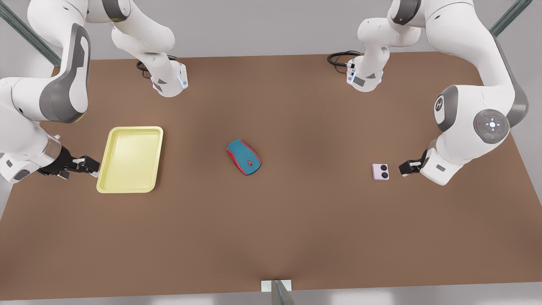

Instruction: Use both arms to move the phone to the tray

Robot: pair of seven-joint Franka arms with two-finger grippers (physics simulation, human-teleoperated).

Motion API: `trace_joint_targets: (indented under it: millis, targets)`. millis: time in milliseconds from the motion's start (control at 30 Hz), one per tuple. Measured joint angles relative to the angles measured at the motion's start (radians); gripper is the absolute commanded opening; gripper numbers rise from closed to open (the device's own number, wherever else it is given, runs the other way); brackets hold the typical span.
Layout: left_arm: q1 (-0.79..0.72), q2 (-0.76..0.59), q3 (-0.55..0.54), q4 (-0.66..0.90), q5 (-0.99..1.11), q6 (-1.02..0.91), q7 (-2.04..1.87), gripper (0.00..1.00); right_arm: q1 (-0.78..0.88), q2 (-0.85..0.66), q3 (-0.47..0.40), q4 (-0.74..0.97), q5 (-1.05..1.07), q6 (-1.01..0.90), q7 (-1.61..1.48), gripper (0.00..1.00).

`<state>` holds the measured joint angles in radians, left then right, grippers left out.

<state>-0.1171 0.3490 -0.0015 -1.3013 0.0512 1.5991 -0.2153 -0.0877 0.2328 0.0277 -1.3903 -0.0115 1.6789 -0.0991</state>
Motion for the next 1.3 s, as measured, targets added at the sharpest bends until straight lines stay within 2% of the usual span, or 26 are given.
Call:
trace_joint_targets:
  millis: [67,133,300,467,633,767,1300]
  targets:
    - [-0.001,0.007,0.0,-0.008,0.0,-0.005,0.024,1.0,0.0,0.0,0.0,0.0,0.0,0.0,0.0,1.0]
    - [-0.007,0.003,-0.001,-0.1,-0.001,0.022,0.036,1.0,0.0,0.0,0.001,0.0,0.0,0.0,-0.001,1.0]
    - [-0.01,-0.095,0.021,-0.62,-0.007,0.31,0.056,1.0,0.0,0.0,0.0,0.0,0.0,0.0,-0.001,1.0]
    - [-0.005,-0.076,0.052,-0.856,-0.009,0.644,0.075,1.0,0.0,0.0,0.0,0.0,-0.001,0.0,-0.002,1.0]
    - [-0.001,-0.004,0.064,-0.953,-0.01,0.902,0.095,1.0,0.0,0.0,0.0,0.0,-0.001,0.0,-0.002,1.0]
    - [0.003,0.024,0.066,-0.965,-0.01,1.018,0.114,1.0,0.0,0.0,0.0,0.0,-0.001,0.0,-0.002,1.0]
    - [0.006,0.084,0.075,-0.991,-0.01,1.12,0.246,1.0,0.0,-0.001,0.0,0.0,-0.001,0.0,-0.003,1.0]
